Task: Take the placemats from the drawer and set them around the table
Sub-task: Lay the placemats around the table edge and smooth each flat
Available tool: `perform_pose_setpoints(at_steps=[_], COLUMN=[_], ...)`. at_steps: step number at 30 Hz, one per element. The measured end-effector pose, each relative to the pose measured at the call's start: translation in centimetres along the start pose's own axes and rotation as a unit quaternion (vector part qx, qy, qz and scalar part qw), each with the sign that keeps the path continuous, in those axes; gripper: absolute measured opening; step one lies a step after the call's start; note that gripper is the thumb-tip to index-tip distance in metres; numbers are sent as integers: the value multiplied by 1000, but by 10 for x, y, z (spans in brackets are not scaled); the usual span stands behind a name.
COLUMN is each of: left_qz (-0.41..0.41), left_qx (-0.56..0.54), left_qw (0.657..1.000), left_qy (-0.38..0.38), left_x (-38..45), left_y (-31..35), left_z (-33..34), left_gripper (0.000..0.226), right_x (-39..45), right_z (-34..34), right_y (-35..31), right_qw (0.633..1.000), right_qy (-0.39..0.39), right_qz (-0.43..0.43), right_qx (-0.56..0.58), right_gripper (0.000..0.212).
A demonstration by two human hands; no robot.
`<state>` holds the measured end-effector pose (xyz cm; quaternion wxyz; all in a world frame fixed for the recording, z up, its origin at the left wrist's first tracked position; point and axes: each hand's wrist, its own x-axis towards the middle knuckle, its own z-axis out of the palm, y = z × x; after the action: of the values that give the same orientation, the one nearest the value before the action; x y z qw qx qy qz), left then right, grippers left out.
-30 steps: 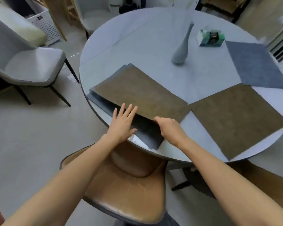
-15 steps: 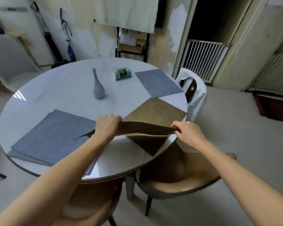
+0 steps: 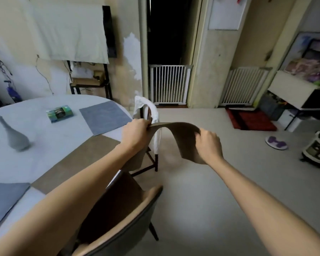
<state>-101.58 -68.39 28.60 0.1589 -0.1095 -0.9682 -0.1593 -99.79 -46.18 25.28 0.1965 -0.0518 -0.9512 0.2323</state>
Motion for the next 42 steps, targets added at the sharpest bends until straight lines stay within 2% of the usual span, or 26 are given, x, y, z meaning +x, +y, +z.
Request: perform_pose_setpoints(at_steps=[3,12,23,32,36,42], left_qz=[36,95,98,-46,-101,-183], left_qx=[-2,-43,-16,1,5,14], left_qw=[999,989,981,983,979,968], left_qy=[-35,-104,-167,-180,-177,-172], left_x=[44,231,460,643,715,812], left_y=[40,110,120,71,31,-68], left_z=[46,179,294,385,407,452], left_gripper=[23,26,28,24,23,24], right_x=[32,186,408,632,733,863], right_z=[-1,13,79,205,255,367], right_y=[53,180,269,309,296,251], right_qw=[999,995,991,992,988,974], right_qy=[20,11,-41,-120,-151,-208], right_qz=[38,85,97,38,-13,-80], right_qx=[20,-53,-79,-18,-27,-31], right_gripper=[27,24,25,23,25,25])
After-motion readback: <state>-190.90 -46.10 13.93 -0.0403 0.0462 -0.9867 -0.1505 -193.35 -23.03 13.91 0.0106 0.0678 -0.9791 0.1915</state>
